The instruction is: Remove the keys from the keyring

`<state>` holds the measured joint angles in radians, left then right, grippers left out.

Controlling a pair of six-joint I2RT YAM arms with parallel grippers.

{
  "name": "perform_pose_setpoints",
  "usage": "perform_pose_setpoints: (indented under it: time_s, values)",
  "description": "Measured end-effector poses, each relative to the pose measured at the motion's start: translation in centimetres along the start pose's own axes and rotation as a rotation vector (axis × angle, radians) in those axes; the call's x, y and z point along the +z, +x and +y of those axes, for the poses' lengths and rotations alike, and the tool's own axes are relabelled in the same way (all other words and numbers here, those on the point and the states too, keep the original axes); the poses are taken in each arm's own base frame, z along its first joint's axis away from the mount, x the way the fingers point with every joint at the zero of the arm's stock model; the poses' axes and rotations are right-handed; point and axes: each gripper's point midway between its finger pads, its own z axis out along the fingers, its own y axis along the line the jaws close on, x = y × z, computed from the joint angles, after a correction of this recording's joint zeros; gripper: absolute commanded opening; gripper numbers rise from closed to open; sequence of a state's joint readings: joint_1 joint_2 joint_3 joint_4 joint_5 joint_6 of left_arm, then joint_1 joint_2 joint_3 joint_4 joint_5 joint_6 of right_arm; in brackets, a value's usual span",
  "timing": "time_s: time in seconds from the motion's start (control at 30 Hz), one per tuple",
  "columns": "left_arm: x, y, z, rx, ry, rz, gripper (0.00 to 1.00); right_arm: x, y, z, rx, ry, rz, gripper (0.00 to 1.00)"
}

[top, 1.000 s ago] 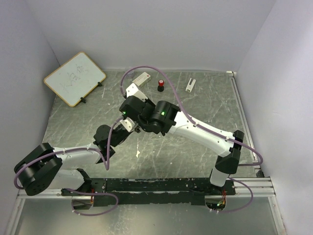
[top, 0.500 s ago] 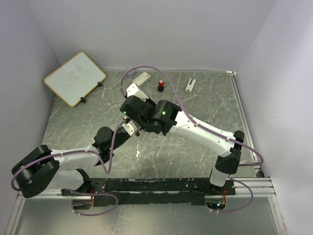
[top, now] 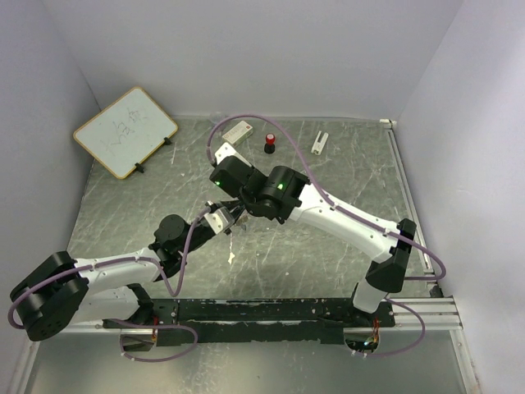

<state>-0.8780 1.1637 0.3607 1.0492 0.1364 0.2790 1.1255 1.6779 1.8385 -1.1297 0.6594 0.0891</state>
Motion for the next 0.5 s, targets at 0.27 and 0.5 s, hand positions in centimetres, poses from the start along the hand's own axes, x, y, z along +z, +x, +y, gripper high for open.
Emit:
perform_pose_setpoints:
  time_s: [0.27, 0.5]
  values:
    - [-0.09, 0.06, -0.23, -0.003, 0.01, -0.001, 0.07, 0.17, -0.09, 0.44, -0.002, -0.022, -0.012, 0.07]
    - [-0.08, -0.05, -0.53, -0.007, 0.026, -0.007, 0.07, 0.21, 0.05, 0.77, -0.003, -0.044, -0.018, 0.07]
